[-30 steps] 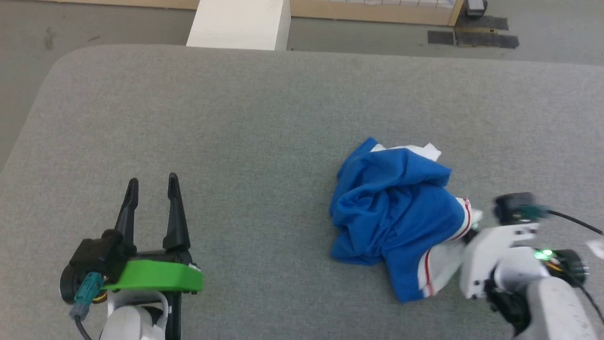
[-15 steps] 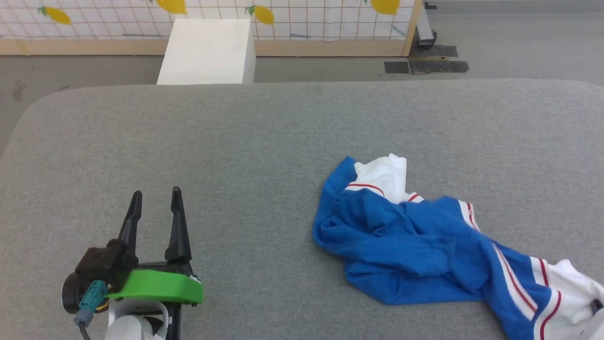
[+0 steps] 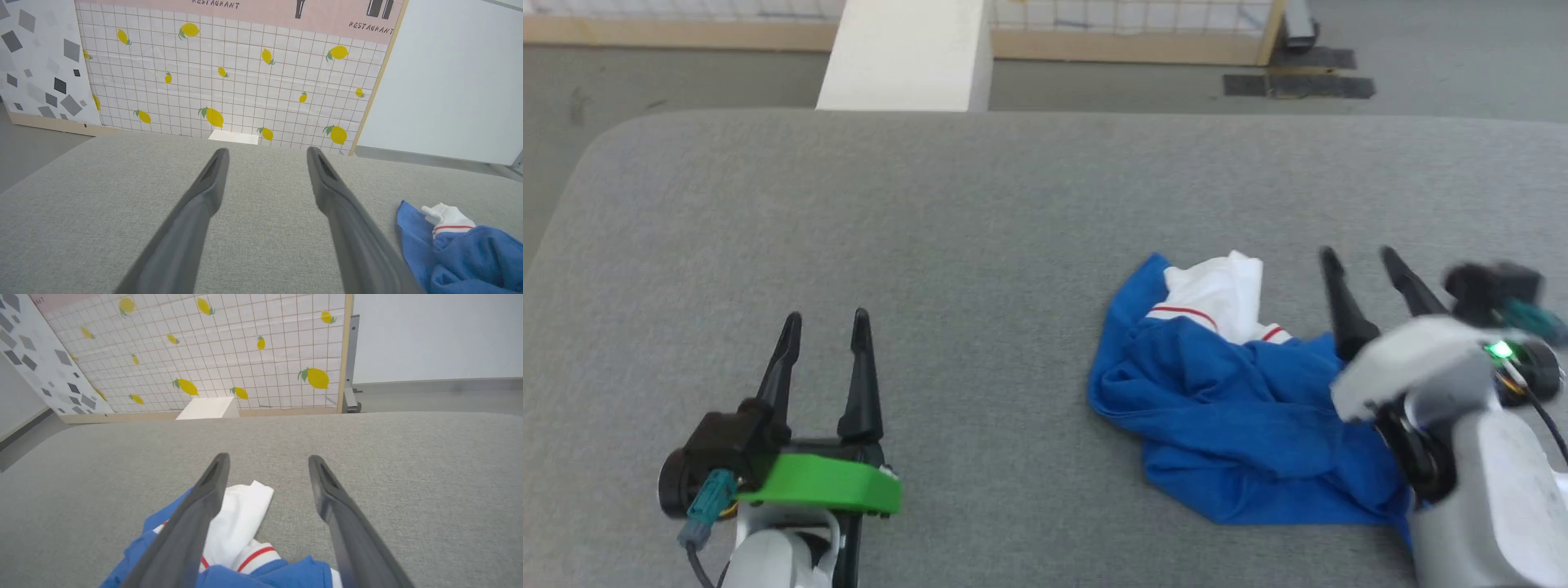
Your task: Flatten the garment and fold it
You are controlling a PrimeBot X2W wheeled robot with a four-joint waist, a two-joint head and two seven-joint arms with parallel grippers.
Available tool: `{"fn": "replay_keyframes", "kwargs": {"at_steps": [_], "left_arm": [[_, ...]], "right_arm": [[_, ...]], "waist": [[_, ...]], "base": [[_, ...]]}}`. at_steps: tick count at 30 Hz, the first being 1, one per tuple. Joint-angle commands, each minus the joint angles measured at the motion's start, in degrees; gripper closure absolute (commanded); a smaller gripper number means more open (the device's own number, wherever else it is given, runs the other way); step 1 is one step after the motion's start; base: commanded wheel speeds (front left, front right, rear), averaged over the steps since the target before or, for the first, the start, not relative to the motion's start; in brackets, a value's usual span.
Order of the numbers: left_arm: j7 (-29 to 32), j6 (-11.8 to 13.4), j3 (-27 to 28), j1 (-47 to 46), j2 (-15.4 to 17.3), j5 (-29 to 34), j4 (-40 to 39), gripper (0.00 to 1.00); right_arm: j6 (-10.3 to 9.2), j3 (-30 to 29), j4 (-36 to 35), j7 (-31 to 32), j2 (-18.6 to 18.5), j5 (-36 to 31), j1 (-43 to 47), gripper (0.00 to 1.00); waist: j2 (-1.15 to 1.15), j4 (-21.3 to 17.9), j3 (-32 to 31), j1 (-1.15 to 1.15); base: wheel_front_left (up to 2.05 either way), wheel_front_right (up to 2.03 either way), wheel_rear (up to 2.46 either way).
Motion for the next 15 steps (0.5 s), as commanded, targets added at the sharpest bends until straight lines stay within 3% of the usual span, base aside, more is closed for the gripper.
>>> {"fn": "replay_keyframes", "kwargs": {"at_steps": [1,7,15], "left_arm": [[-0.20,0.22,-0.82,-1.97,-0.25,-0.41,-0.30,0.00],[-0.20,1.02,-3.06,-3.16,-0.25,-1.21,-0.65,0.00],[-0.20,1.62,-4.18,-3.08,-0.26,-2.18,-0.27,0.00]], "right_arm": [[-0.08,1.21,4.43,2.32,-0.07,-0.58,-3.83,0.00],[-0.08,-0.06,15.56,12.24,-0.07,-4.73,-11.29,0.00],[-0.08,-6.38,23.04,23.70,-0.07,-10.98,-16.65,0.00]], "waist": [[0.00,3.25,2.93,0.00],[0.00,6.81,5.07,0.00],[0.00,8.97,6.39,0.00]], "base": [[0.00,0.00,0.00],[0.00,0.00,0.00],[0.00,0.00,0.00]]}}
